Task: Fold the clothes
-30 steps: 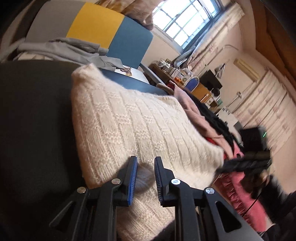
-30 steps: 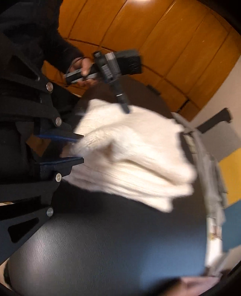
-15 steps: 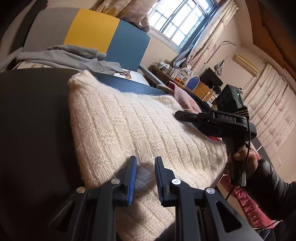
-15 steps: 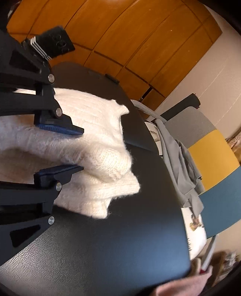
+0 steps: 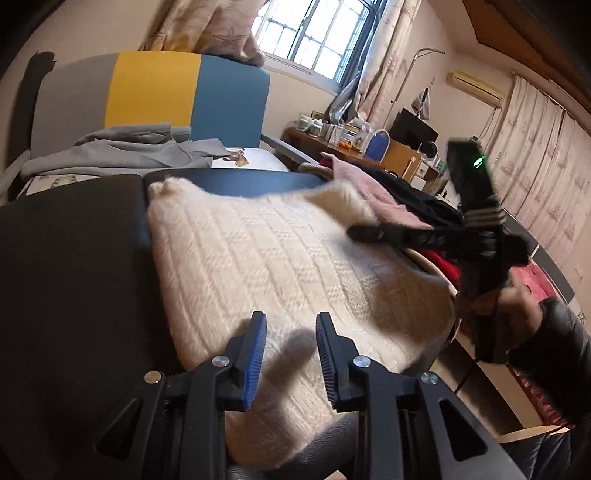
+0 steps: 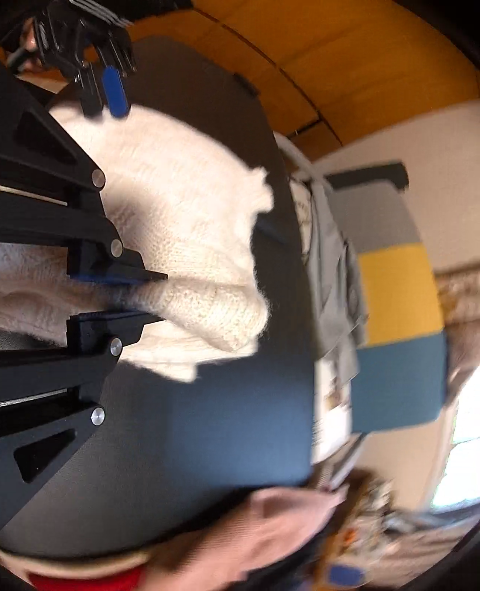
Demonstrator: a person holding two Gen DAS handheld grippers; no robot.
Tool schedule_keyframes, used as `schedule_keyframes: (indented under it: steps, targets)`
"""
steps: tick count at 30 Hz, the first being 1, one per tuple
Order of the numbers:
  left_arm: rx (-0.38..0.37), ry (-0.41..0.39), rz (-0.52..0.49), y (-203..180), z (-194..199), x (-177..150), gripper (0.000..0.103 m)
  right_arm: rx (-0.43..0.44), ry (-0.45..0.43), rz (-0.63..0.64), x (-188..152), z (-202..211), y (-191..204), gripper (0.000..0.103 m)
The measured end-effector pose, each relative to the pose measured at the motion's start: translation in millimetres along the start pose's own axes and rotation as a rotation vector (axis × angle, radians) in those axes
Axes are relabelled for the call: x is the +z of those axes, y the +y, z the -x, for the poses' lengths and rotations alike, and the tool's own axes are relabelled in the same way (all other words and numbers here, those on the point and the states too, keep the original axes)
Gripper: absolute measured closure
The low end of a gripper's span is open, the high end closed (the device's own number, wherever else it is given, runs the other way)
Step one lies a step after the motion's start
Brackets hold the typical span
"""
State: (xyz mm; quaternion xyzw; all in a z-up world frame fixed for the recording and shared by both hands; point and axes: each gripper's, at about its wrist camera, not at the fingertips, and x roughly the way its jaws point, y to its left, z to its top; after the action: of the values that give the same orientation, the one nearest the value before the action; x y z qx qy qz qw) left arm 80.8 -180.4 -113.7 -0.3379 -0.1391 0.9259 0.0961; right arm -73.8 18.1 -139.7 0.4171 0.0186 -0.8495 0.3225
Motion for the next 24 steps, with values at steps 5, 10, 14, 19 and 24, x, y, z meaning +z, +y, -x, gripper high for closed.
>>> schedule_keyframes:
  steps: [5, 10, 14, 19, 24]
  targets:
    - [-0.031, 0.114, 0.036, 1.9, -28.5, -5.9, 0.076, 0.023, -0.005, -0.09, -18.0, -19.6, -27.1, 0.091]
    - [-0.017, 0.119, 0.061, 1.3, -34.4, -15.1, 0.076, 0.0, 0.0, -0.042, -10.4, -18.2, -20.5, 0.088]
    - [-0.002, 0.116, 0.063, 1.1, -32.6, -18.4, 0.076, -0.042, -0.024, -0.022, -3.6, -2.8, -19.3, 0.074]
    - [0.023, 0.066, 0.063, -2.4, -17.4, -11.6, 0.076, -0.045, -0.146, 0.09, 5.8, 35.8, 8.4, 0.072]
    - [0.041, -0.02, 0.079, 13.5, 3.3, 17.1, 0.075, 0.028, -0.157, 0.229, 10.4, 41.4, 45.9, 0.072]
